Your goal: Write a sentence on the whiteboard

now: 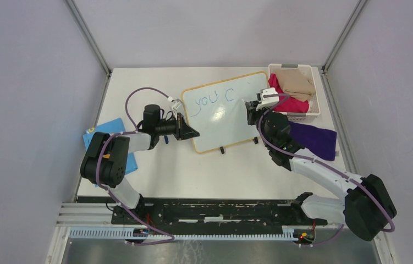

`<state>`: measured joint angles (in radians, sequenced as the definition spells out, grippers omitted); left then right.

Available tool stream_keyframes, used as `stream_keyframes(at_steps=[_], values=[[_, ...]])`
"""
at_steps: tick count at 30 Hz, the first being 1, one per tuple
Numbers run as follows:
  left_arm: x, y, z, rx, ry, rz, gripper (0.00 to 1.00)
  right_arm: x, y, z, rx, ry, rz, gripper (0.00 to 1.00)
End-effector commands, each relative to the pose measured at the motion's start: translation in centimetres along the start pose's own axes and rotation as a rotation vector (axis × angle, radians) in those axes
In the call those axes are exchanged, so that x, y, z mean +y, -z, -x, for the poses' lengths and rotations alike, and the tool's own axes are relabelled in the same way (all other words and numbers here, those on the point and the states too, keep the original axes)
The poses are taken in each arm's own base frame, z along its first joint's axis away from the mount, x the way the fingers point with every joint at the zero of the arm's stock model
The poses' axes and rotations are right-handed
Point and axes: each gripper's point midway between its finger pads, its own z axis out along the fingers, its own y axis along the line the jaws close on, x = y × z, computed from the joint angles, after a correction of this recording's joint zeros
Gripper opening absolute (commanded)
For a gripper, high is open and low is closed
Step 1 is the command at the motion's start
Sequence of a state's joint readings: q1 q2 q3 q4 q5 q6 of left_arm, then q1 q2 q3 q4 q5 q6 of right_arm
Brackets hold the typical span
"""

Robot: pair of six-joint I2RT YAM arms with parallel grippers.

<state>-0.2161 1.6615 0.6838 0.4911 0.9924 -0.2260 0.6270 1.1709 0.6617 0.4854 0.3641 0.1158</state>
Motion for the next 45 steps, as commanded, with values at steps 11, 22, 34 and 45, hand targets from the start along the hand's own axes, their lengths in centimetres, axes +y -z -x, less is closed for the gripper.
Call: stream_keyframes(at_steps=[11, 22, 34, 45], values=[[1.4, 0.0, -0.4, 0.019, -0.032, 0.077, 0.02, 0.6, -2.0, 4.8, -0.113, -0.044, 0.006, 0.00], [1.4, 0.0, -0.3, 0.020, -0.032, 0.077, 0.02, 1.2, -2.9, 4.2, -0.085, -0.037, 0.026, 0.00], [1.4, 0.0, -0.4, 0.024, -0.033, 0.080, 0.02, 2.1, -2.1, 1.5, -0.027, -0.044, 0.088, 0.00], [1.3, -0.1, -0.4, 0.024, -0.034, 0.079, 0.02, 0.6, -1.3, 0.4, -0.002, -0.015, 0.028, 0.00]])
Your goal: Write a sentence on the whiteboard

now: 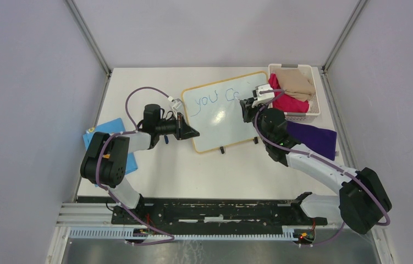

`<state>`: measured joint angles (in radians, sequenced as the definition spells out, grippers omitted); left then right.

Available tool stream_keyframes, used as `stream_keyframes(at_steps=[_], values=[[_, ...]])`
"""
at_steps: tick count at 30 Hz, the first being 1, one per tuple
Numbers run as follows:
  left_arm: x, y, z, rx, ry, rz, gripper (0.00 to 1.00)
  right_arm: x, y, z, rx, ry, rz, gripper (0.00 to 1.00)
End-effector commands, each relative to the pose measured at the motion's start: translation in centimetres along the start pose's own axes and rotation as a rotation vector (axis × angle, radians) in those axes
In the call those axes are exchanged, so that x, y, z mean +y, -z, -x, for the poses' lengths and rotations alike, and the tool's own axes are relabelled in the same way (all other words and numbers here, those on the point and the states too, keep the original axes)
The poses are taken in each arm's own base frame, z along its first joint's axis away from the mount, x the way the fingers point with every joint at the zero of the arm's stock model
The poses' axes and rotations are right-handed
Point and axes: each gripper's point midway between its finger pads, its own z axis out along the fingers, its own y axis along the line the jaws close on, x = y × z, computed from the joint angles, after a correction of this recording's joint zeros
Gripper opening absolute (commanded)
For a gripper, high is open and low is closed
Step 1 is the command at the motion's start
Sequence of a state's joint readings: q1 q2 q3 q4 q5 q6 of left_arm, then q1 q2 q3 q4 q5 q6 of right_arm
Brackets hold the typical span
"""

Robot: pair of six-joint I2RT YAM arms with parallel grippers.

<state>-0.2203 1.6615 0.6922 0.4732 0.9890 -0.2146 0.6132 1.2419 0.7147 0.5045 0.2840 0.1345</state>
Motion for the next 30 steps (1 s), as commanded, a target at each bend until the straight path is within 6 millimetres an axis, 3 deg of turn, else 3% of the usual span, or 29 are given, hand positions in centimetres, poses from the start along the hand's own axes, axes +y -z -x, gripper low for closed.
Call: stream_keyframes(at_steps=[1, 7, 19, 30], values=[[1.3, 0.0, -0.4, 0.018, -0.031, 0.078, 0.02, -1.0, 0.4, 0.2, -0.003, 0.008, -0.045, 0.00], [1.3, 0.0, -0.5, 0.021, -0.032, 0.079, 0.02, -1.9, 0.3, 1.1, -0.012, 0.019, -0.098, 0.00], [1.3, -0.1, -0.7, 0.028, -0.032, 0.079, 0.02, -1.2, -1.0, 3.5, -0.051, 0.018, -0.077, 0.00], [1.4, -0.1, -0.8, 0.034, -0.034, 0.082, 0.02, -1.2, -1.4, 3.1, -0.039, 0.019, -0.069, 0.00]])
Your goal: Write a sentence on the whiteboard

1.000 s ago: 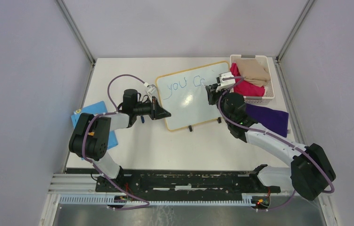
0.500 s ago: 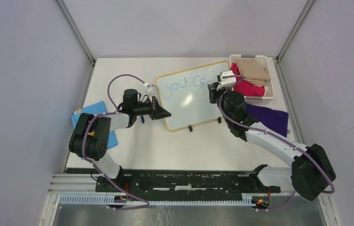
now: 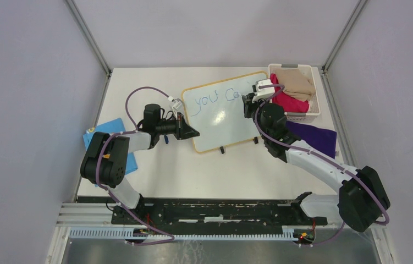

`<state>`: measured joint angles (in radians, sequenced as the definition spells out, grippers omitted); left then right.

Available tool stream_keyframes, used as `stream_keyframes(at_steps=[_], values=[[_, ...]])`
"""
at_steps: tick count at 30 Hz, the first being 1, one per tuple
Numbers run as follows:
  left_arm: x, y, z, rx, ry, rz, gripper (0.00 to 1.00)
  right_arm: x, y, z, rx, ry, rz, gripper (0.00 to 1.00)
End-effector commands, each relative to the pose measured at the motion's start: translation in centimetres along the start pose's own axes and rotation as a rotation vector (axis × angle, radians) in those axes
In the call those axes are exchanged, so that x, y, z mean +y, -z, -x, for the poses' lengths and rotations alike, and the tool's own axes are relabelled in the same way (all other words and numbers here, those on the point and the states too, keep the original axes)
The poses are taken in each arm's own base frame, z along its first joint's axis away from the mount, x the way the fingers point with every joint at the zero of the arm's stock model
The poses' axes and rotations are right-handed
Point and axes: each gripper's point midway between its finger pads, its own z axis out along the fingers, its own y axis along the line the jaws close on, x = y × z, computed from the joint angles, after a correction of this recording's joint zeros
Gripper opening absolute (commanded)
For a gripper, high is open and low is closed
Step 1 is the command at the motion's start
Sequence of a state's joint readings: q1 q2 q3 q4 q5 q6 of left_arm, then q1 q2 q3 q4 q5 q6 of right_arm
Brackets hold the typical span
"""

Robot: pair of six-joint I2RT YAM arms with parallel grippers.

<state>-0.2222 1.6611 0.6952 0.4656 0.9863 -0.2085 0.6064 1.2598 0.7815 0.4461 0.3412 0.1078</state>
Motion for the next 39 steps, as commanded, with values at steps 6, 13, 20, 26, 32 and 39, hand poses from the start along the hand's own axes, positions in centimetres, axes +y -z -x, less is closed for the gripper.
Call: stream_keyframes(at_steps=[6, 13, 20, 26, 32, 39], values=[[1.4, -0.1, -0.8, 0.032, -0.032, 0.082, 0.02, -0.2, 0.1, 0.2, -0.016, -0.022, -0.001, 0.00], [1.3, -0.1, -0.8, 0.033, -0.033, 0.081, 0.02, -0.7, 0.9, -1.0, 0.000, -0.029, -0.011, 0.00], [1.2, -0.1, -0.7, 0.033, -0.037, 0.081, 0.02, -0.8, 1.4, 0.8, -0.044, -0.041, -0.012, 0.00], [1.3, -0.2, -0.7, 0.033, -0.036, 0.082, 0.02, -0.6, 1.2, 3.6, -0.099, -0.048, -0.006, 0.00], [1.2, -0.2, -0.8, 0.036, -0.033, 0.082, 0.02, -0.6, 0.4, 4.4, -0.107, -0.044, -0.009, 0.00], [1.3, -0.2, -0.9, 0.038, -0.036, 0.082, 0.02, -0.8, -0.3, 3.3, -0.083, -0.038, -0.016, 0.00]])
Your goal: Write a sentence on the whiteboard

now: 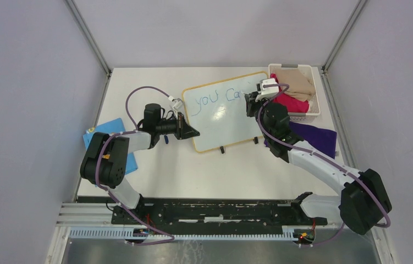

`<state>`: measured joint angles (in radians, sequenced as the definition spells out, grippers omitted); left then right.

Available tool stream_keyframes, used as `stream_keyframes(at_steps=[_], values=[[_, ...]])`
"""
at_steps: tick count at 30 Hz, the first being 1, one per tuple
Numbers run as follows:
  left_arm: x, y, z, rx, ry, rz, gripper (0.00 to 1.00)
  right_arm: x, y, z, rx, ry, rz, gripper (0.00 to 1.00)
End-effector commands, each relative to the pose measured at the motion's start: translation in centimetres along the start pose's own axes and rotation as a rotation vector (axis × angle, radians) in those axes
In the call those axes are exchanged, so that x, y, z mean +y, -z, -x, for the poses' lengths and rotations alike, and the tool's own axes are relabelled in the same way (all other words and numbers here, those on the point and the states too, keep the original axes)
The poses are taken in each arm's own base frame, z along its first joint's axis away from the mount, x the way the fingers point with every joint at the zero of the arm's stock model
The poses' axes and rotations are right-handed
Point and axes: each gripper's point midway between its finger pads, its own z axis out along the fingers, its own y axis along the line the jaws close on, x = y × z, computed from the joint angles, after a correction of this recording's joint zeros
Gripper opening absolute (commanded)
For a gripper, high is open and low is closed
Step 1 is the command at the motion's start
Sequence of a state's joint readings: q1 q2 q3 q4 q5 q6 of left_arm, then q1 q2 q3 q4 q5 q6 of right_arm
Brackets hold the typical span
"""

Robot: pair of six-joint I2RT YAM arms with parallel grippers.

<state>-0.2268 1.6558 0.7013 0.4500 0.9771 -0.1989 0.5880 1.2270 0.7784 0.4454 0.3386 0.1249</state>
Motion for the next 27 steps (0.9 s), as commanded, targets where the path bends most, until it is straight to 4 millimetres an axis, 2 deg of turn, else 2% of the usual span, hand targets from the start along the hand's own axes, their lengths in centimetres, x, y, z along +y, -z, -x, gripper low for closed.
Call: stream_keyframes(at_steps=[1, 8, 18, 27], values=[[1.3, -0.1, -1.0, 0.036, -0.027, 0.076, 0.02, 0.0, -0.8, 1.9, -0.049, -0.010, -0.003, 0.00], [1.4, -0.2, -1.0, 0.036, -0.027, 0.079, 0.02, -0.4, -0.7, 0.3, -0.015, -0.009, -0.014, 0.00], [1.4, -0.1, -1.0, 0.038, -0.028, 0.080, 0.02, -1.0, 0.6, -2.1, 0.026, -0.017, -0.019, 0.00], [1.2, -0.2, -1.0, 0.039, -0.031, 0.077, 0.02, -0.7, 0.6, -1.9, 0.023, -0.025, -0.004, 0.00]])
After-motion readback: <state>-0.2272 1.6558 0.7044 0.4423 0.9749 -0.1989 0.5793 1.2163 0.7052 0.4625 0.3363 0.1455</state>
